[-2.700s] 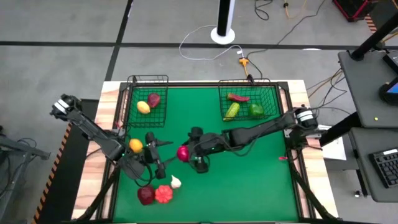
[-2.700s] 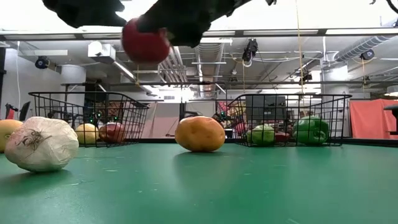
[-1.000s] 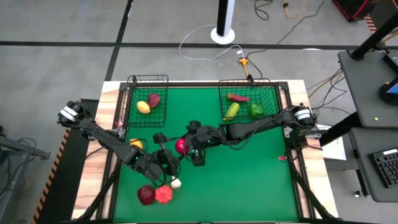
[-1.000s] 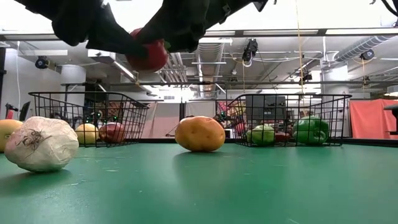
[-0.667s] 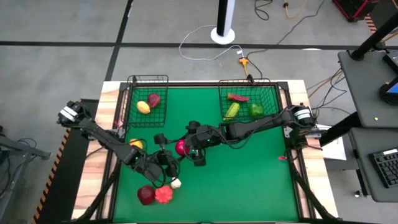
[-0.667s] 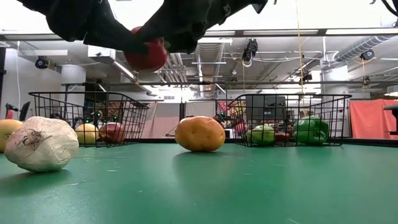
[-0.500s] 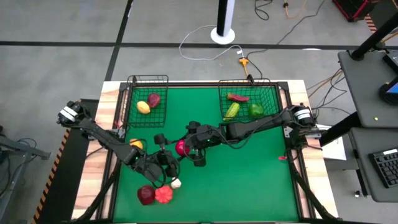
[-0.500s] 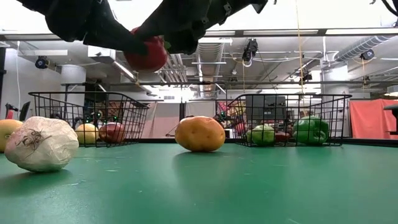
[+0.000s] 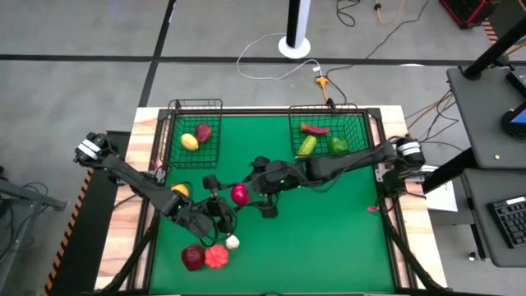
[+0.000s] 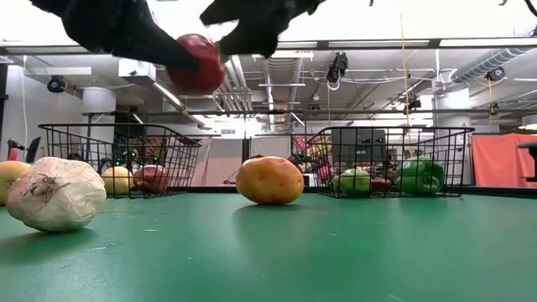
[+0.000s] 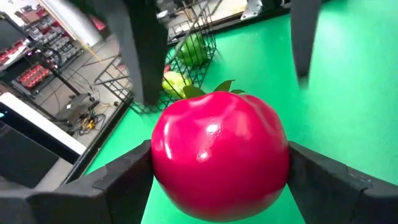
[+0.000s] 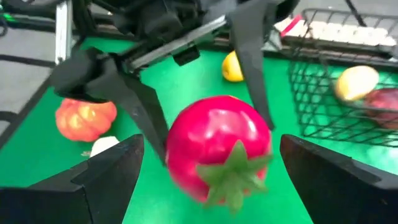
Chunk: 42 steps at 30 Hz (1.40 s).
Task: Sort produce into baskets
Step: Put the red tomato into the left wire basket
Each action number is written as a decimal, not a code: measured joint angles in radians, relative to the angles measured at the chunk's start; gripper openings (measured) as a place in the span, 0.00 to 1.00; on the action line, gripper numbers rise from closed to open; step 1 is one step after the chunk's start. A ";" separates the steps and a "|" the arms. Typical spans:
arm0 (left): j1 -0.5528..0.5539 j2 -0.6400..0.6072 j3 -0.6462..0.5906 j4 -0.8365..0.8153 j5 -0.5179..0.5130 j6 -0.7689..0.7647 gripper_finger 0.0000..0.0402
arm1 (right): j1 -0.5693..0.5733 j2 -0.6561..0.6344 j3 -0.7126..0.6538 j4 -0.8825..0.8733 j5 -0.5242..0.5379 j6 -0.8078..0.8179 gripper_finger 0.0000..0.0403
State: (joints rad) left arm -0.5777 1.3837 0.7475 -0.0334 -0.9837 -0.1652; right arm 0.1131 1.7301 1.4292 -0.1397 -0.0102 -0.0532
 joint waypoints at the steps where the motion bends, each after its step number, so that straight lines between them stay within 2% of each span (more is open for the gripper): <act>1: 0.000 -0.012 0.000 -0.007 -0.003 0.000 0.76 | -0.003 -0.018 0.000 -0.015 0.002 0.000 0.91; 4: 0.002 -0.050 0.012 -0.067 -0.017 0.000 0.76 | -0.012 -0.070 0.000 -0.067 0.007 0.007 0.91; 8: 0.013 -0.104 0.091 -0.243 -0.055 -0.004 0.76 | -0.019 -0.131 0.000 -0.116 0.010 0.006 0.91; 12: 0.055 -0.136 0.215 -0.540 -0.066 -0.060 0.76 | -0.020 -0.165 0.000 -0.161 0.010 0.000 0.91; 17: 0.164 -0.151 0.374 -0.993 -0.061 -0.260 0.76 | -0.019 -0.169 0.000 -0.219 0.010 0.008 0.91; 20: 0.276 -0.153 0.440 -1.253 0.010 -0.425 0.76 | -0.019 -0.166 0.000 -0.249 0.010 0.031 0.91; 23: 0.428 -0.157 0.464 -1.404 0.161 -0.492 0.76 | -0.019 -0.159 0.000 -0.274 0.010 0.040 0.91; 25: 0.548 -0.159 0.462 -1.421 0.285 -0.437 0.76 | -0.019 -0.159 0.000 -0.277 0.010 0.043 0.91; 28: 0.727 -0.161 0.443 -1.392 0.457 -0.251 0.76 | -0.019 -0.159 -0.001 -0.275 0.011 0.045 0.91; 33: 0.965 -0.157 0.412 -1.279 0.616 0.029 0.76 | -0.019 -0.159 -0.005 -0.278 0.010 0.066 0.91; 37: 1.078 -0.157 0.401 -1.228 0.679 0.135 0.76 | -0.019 -0.159 -0.012 -0.282 0.010 0.069 0.91; 42: 1.161 -0.139 0.401 -1.168 0.830 0.177 0.76 | -0.019 -0.159 -0.019 -0.281 0.010 0.075 0.91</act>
State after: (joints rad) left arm 0.5832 1.2447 1.1488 -1.2018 -0.1538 0.0123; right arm 0.0937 1.5715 1.4106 -0.4206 0.0002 0.0221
